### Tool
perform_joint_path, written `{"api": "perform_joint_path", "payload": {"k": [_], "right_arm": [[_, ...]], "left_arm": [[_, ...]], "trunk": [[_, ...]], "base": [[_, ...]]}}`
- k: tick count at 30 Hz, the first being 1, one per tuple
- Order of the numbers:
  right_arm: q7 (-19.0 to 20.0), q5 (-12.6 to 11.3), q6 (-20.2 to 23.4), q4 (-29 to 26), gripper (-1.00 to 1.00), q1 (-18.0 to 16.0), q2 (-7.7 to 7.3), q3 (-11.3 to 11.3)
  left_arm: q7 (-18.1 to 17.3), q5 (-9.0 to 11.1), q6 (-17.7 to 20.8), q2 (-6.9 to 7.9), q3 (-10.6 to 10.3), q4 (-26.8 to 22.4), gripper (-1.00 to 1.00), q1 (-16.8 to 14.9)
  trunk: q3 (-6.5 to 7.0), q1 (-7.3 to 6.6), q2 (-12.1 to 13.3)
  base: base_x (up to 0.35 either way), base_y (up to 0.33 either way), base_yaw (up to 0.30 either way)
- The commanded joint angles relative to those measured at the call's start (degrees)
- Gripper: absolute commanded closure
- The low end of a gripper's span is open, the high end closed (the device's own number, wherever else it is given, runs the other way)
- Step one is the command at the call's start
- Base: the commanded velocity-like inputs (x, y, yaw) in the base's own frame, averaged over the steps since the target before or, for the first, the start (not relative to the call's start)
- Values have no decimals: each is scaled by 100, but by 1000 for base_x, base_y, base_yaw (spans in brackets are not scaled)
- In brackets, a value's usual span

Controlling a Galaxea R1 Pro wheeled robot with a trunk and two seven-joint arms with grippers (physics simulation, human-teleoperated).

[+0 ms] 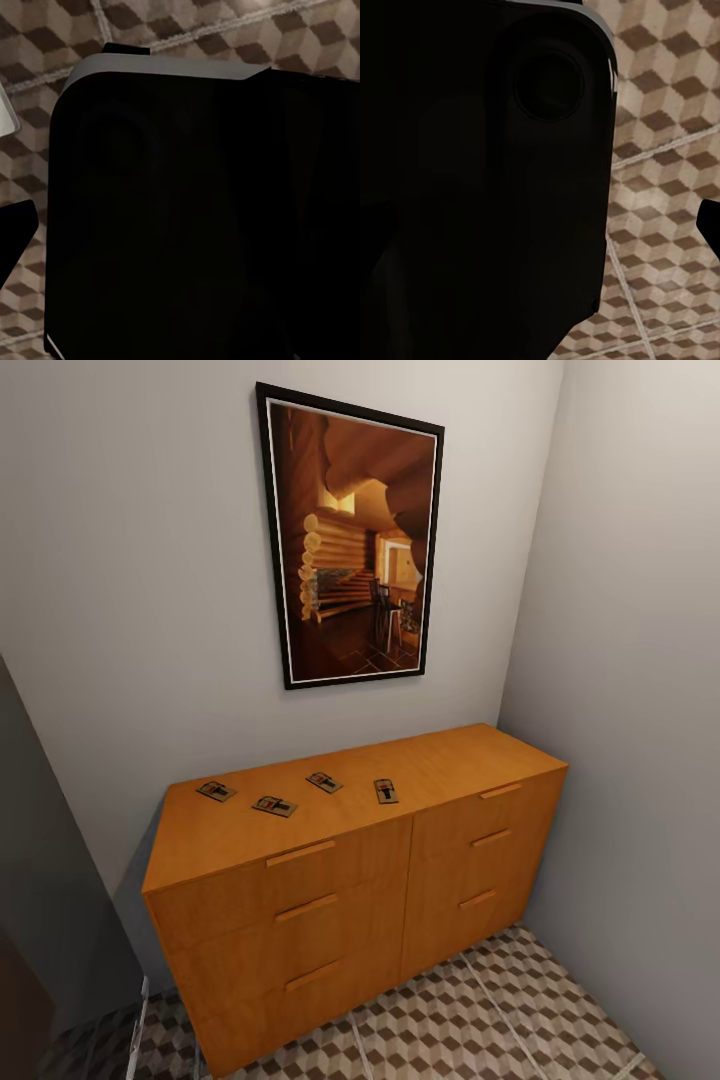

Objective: Take the four mousetraps from the cabinet in the bathroom and place them on the bathroom floor. Make sure all four end up on the same floor surface, and ensure that at least two of them are either under or directly next to the same bathroom sink.

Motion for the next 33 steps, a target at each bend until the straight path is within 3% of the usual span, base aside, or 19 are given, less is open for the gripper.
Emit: {"api": "perform_joint_path", "payload": {"k": [1, 17, 33], "right_arm": [[-4, 6, -18, 0, -100, 0, 0, 3], [-2, 13, -21, 0, -100, 2, -16, 5], [-2, 13, -21, 0, -100, 4, -17, 14]], "left_arm": [[-6, 54, -12, -2, 13, 0, -100, -1], [-6, 55, -11, -10, 19, 5, -100, -1], [2, 61, -11, -11, 21, 6, -100, -1]], "trunk": [[-5, 0, -3], [-5, 0, -3], [-5, 0, -3]], "base": [[0, 0, 115], [0, -2, 241], [0, -204, 41]]}}
